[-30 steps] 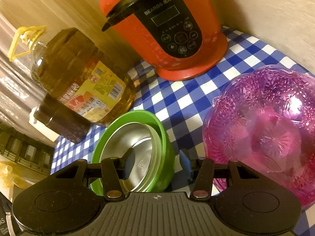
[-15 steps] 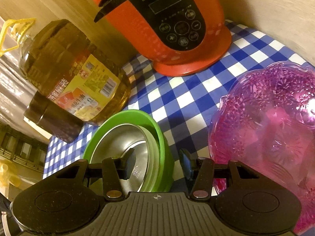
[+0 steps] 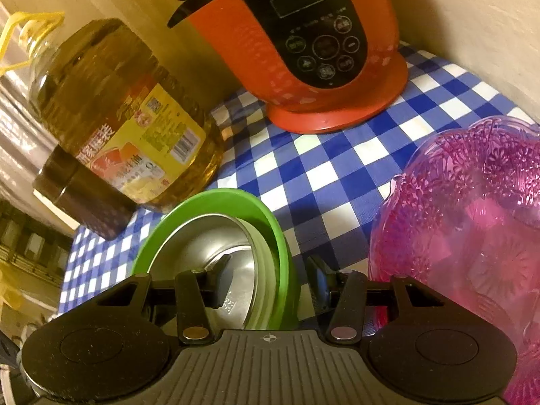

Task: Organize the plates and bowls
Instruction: 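Close both grippers on the green bowl rim, then lift the nested green bowl stack with both grippers toward the pink plates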

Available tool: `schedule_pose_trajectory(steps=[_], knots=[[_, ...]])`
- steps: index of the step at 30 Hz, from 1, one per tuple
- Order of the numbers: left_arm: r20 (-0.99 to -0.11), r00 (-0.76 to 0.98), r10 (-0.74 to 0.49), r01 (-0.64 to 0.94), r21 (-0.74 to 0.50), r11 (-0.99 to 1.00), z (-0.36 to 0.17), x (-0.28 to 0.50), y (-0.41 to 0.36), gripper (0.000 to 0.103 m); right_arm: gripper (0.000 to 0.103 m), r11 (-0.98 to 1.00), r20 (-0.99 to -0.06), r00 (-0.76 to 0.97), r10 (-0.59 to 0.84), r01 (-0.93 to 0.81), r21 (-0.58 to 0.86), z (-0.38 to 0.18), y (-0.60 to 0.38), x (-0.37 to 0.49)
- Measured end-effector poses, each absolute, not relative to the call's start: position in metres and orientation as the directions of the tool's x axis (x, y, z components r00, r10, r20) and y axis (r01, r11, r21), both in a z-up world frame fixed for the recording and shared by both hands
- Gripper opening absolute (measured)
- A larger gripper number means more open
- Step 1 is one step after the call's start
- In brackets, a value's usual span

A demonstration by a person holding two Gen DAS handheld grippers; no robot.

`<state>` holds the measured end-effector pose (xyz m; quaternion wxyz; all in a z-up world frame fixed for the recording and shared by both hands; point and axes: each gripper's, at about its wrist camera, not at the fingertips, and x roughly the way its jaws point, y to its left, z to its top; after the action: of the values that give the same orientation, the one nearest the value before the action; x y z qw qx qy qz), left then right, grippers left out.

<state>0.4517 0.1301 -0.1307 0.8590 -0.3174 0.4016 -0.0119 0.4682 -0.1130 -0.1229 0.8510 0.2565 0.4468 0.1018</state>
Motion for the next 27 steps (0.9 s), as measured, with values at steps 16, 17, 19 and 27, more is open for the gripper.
schedule_pose_trajectory(steps=[16, 17, 19, 27], knots=[[-0.727, 0.656, -0.201, -0.277, -0.48, 0.832, -0.119, 0.409, 0.144, 0.024, 0.029, 0.88, -0.742, 0.526, 0.416, -0.025, 0.475, -0.113, -0.089, 0.44], [-0.73, 0.654, -0.199, -0.282, -0.479, 0.831, -0.119, 0.403, 0.146, 0.024, 0.029, 0.876, -0.744, 0.517, 0.424, -0.025, 0.481, -0.113, -0.088, 0.435], [-0.739, 0.645, -0.193, -0.297, -0.476, 0.828, -0.117, 0.389, 0.15, 0.024, 0.029, 0.869, -0.747, 0.499, 0.439, -0.024, 0.494, -0.113, -0.085, 0.426], [-0.732, 0.645, -0.219, -0.308, -0.511, 0.802, -0.119, 0.356, 0.161, 0.026, 0.029, 0.82, -0.721, 0.482, 0.498, 0.009, 0.572, -0.118, -0.091, 0.398]])
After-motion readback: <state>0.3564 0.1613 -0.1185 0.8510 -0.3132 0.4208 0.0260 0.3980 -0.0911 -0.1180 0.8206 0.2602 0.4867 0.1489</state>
